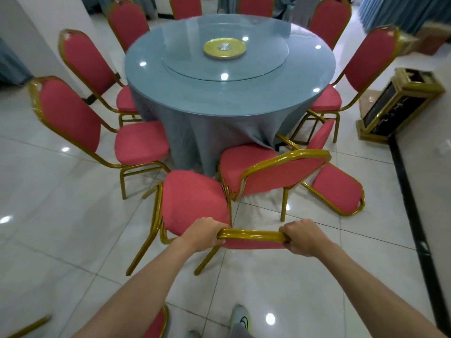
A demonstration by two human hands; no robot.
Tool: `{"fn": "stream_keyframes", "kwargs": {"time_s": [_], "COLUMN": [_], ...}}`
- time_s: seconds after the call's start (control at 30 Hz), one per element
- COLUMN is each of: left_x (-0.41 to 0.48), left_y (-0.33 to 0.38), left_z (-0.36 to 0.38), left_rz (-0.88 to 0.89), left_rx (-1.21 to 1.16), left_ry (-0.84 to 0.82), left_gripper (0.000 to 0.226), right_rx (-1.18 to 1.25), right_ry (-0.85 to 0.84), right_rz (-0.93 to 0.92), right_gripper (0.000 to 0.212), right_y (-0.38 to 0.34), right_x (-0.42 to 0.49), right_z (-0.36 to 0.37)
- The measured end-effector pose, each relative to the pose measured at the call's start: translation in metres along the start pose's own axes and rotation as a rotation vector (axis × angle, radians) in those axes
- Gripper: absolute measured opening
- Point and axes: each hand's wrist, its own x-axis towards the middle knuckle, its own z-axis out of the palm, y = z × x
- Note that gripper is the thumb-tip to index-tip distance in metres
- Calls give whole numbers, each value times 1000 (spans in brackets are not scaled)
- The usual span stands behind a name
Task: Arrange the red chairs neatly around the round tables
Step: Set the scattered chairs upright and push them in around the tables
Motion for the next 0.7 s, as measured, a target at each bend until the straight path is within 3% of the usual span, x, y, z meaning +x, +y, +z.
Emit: {"fn": "stream_keyframes", "kwargs": {"time_s": [0.27,0.4,0.5,0.7], "left_x": [-39,-73,-106,-171], "left_y": [-50,-102,-140,-202], "left_z": [-44,-58,-57,-40], "left_rz": [-138,-206,-233,-353], "left_rx": [-37,-64,-108,-214], "left_ry": [-78,-163,-132,-17], "left_gripper": [3,13,8,19], "right_rx": [103,155,199,432], "right_ry": [102,123,145,162], "right_rz": [-158,-211,-245,-274], "right_gripper": [20,29,29,26], "right_y": [-58,-96,-131,-203], "right_x": [32,66,89,119], "right_z": [-32,-55,-69,-89]}}
